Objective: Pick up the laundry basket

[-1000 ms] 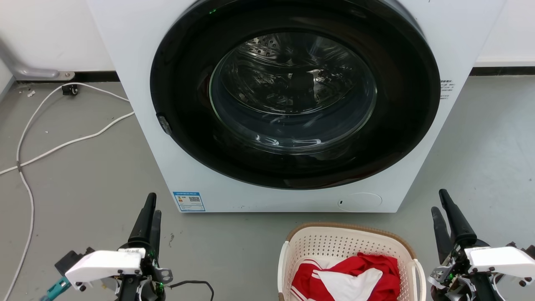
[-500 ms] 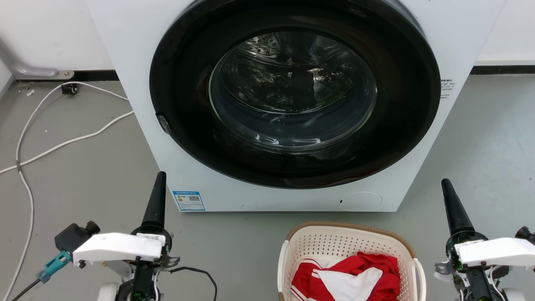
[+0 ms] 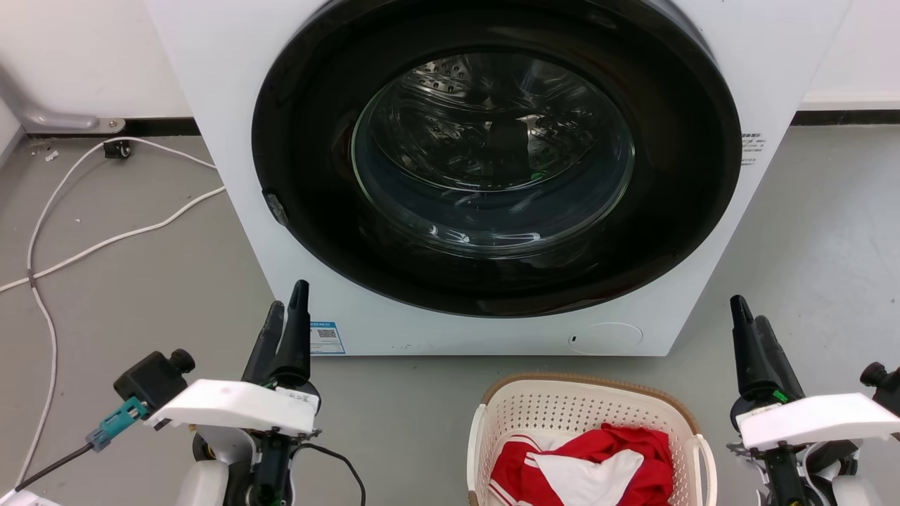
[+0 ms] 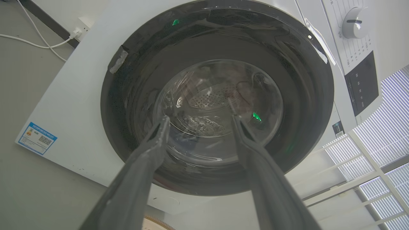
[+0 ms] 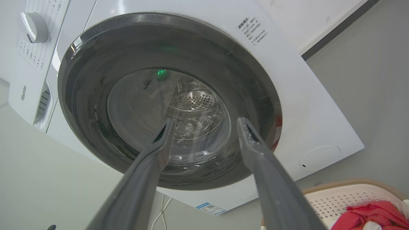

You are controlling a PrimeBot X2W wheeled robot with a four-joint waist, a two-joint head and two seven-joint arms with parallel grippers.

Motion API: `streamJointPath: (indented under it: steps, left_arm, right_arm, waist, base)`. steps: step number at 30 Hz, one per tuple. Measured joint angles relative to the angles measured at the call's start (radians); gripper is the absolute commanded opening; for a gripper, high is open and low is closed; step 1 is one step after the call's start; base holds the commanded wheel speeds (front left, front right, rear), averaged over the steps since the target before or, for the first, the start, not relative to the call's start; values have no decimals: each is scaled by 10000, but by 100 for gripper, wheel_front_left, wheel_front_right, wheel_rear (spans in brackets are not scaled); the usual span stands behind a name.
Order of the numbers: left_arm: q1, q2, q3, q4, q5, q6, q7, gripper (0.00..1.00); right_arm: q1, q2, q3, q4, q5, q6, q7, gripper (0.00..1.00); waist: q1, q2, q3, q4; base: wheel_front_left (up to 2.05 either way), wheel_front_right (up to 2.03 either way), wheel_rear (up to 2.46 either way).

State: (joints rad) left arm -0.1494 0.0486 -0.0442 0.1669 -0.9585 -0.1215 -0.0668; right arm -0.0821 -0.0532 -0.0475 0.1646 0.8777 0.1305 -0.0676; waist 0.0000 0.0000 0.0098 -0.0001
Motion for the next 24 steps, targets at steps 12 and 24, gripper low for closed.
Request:
streamJointPath:
  steps: [12, 24]
  left_arm:
    - [-126, 2, -437, 155, 1787, 163, -382, 100]
    - [-195, 4, -742, 270, 3381, 349, -706, 100]
  right_arm:
    - [6, 8, 92, 2, -2257, 0, -378, 100]
    - [8, 10, 67, 111, -4167, 0, -700, 100]
  waist:
    - [0, 0, -12, 19]
    - [0, 0, -21, 55]
  base:
    - [0, 0, 0]
    - [0, 0, 0]
